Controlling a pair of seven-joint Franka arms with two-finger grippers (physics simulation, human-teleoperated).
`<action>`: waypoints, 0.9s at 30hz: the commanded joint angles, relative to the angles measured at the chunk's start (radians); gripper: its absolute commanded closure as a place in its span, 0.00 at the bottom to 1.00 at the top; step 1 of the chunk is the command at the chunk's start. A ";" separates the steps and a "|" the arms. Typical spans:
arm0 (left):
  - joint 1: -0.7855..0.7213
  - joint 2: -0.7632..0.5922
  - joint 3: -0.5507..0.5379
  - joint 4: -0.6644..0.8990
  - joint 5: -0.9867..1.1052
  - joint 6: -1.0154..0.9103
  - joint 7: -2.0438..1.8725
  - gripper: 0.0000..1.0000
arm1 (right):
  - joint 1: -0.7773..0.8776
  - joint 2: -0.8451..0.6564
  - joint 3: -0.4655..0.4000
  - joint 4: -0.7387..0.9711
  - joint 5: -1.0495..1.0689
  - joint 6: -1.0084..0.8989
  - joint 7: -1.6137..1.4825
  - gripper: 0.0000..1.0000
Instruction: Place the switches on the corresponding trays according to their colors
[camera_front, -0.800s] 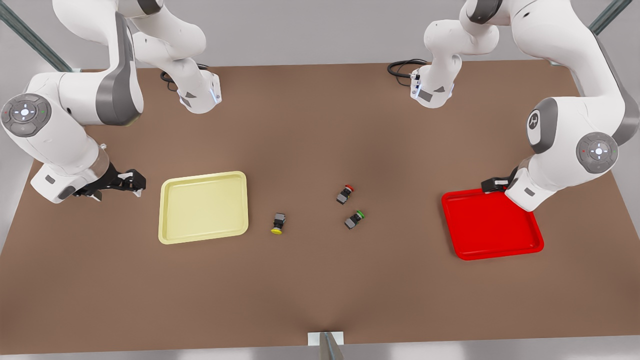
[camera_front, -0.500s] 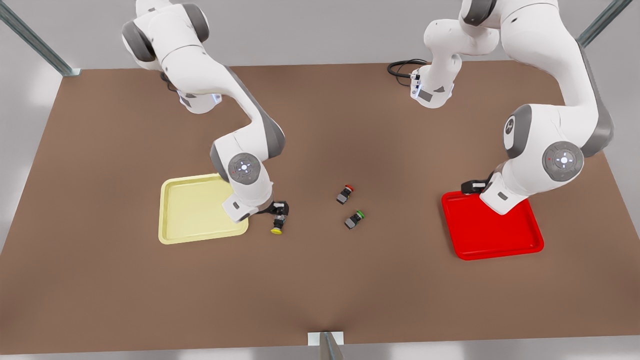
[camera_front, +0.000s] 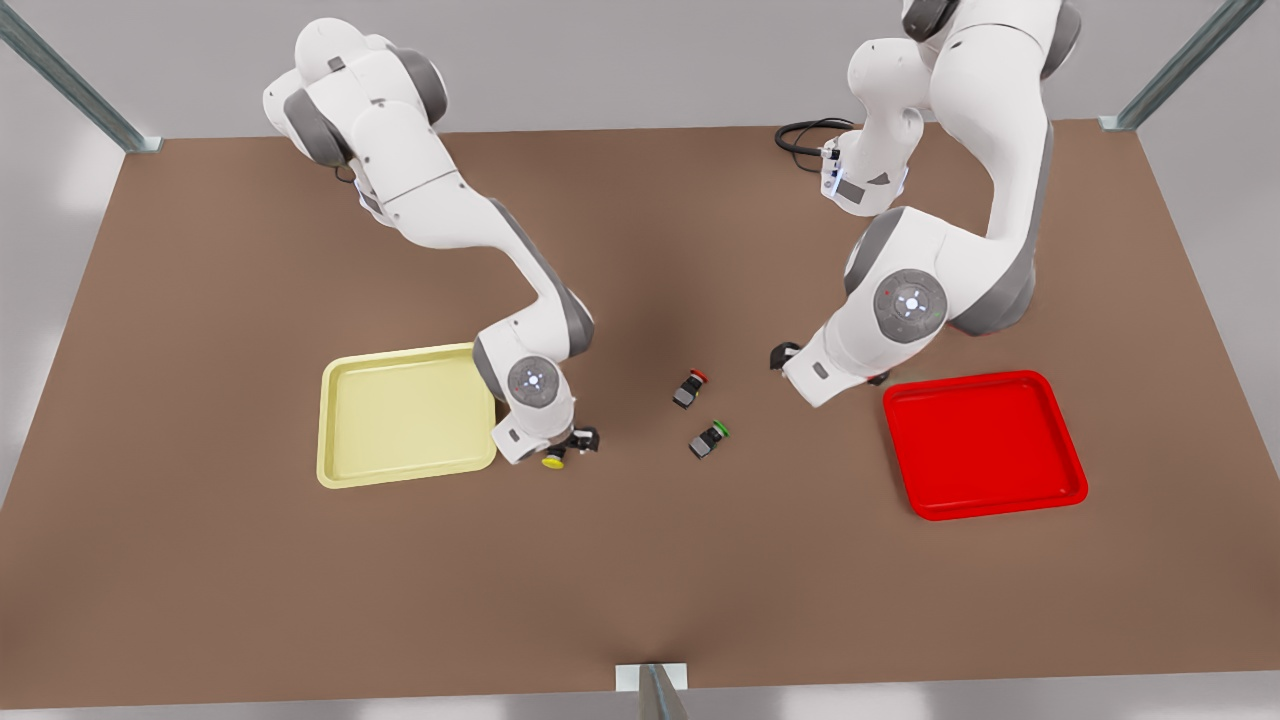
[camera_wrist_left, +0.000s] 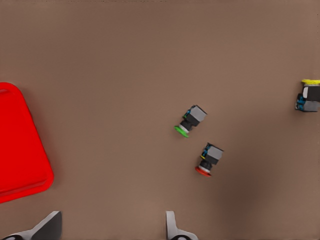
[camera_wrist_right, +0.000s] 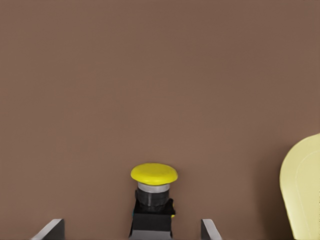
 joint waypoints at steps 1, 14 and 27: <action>-0.009 0.001 0.000 0.000 0.000 0.010 0.000 0.00 | 0.000 0.002 -0.001 0.000 -0.001 0.001 0.000 0.00; -0.164 0.225 -0.002 0.000 0.016 0.274 -0.189 0.00 | 0.003 0.070 0.002 0.005 0.003 0.002 -0.022 0.00; -0.234 0.283 -0.019 -0.233 0.136 0.521 0.018 0.00 | 0.005 0.076 0.002 0.009 0.004 0.002 -0.040 0.38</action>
